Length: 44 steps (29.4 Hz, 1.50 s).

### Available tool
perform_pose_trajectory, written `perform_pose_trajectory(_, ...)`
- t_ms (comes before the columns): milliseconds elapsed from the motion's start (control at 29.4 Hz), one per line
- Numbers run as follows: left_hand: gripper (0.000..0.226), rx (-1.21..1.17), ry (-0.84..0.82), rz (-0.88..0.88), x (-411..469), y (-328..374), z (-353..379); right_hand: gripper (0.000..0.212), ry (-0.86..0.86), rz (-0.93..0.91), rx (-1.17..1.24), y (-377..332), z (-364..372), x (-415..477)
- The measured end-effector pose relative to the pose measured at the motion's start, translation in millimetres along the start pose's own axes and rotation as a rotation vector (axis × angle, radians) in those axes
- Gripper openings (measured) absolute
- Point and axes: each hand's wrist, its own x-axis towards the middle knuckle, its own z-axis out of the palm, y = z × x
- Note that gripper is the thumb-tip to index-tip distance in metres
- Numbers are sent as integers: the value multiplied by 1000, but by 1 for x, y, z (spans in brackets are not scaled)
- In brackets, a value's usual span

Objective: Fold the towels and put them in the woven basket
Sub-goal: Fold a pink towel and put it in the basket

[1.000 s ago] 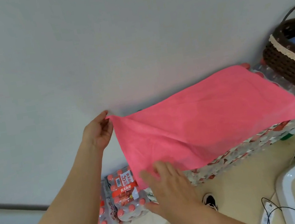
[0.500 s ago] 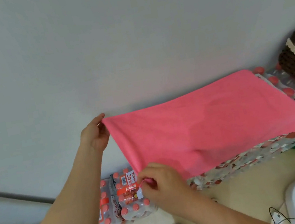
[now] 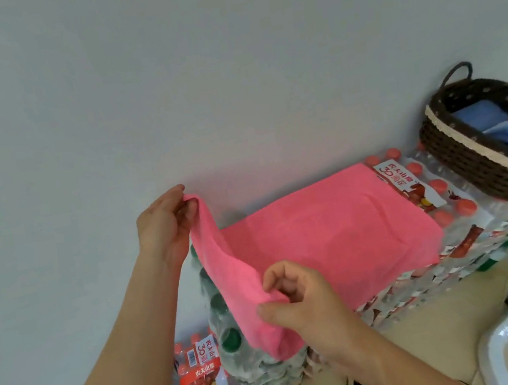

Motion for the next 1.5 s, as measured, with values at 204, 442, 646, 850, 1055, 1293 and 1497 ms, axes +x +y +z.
perform_pose_trajectory(204, 27, 316, -408, 153, -17, -32, 112, 43, 44, 61, 89, -13, -109, -8)
perform_pose_trajectory(442, 9, 877, -500, 455, -4, -118, 237, 22, 301, 192, 39, -2, -222, -7)
perform_pose_trajectory(646, 9, 1462, -589, 528, 17, -197, 271, 5, 343, 290, -561, 30, -296, 14)
perform_pose_trajectory(850, 10, 1538, -646, 517, 22, -217, 280, 9, 359, 163, -791, 7, -326, 51)
perform_pose_trajectory(1055, 26, 1621, -715, 559, 27, -218, 266, 27, 336, -46, -843, -7, -335, 141)
perform_pose_trajectory(1293, 23, 1542, -607, 535, 25, -221, 252, 23, 241, -39, -972, -4, -334, 217)
perform_pose_trajectory(1497, 12, 1473, -514, 564, 24, -221, 255, 17, 173, 11, -883, -8, -333, 239)
